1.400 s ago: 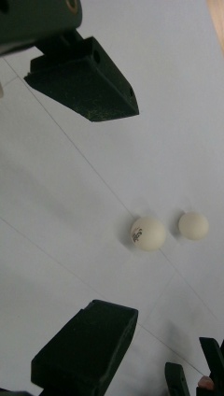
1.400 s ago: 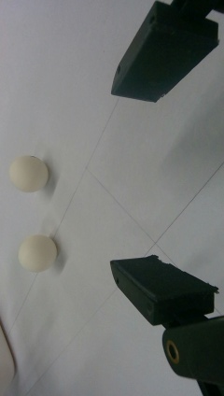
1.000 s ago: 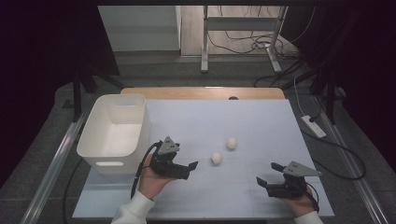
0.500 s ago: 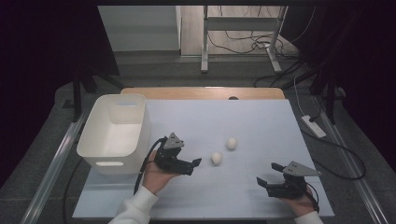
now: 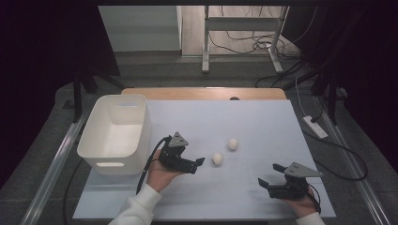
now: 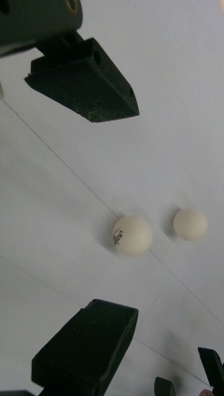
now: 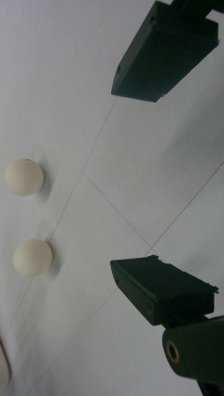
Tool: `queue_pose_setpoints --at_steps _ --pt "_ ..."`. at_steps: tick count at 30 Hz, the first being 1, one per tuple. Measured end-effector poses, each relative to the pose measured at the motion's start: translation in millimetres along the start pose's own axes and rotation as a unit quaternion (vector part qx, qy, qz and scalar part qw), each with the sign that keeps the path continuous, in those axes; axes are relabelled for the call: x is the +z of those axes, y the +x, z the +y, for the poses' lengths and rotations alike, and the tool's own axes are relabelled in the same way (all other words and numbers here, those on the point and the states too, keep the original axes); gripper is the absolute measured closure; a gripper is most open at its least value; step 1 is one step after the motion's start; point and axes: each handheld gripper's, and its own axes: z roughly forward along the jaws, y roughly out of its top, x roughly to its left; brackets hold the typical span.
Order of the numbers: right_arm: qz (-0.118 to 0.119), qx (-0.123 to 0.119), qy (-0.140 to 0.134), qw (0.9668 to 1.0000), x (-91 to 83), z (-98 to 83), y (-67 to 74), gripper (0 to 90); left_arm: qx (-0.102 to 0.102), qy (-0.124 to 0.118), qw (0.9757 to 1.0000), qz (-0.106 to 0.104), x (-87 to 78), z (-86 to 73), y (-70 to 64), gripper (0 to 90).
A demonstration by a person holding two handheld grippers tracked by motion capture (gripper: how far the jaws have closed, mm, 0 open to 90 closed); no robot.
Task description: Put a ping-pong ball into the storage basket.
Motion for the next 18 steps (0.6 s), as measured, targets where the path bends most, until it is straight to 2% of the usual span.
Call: queue_pose_setpoints --at_steps 18 --pt "0.0 -0.001 0.002 1.0 0.6 -0.2 0.2 14.2 0.013 0.009 0.9998 -0.012 16.4 12.8 -7.6 6.7"
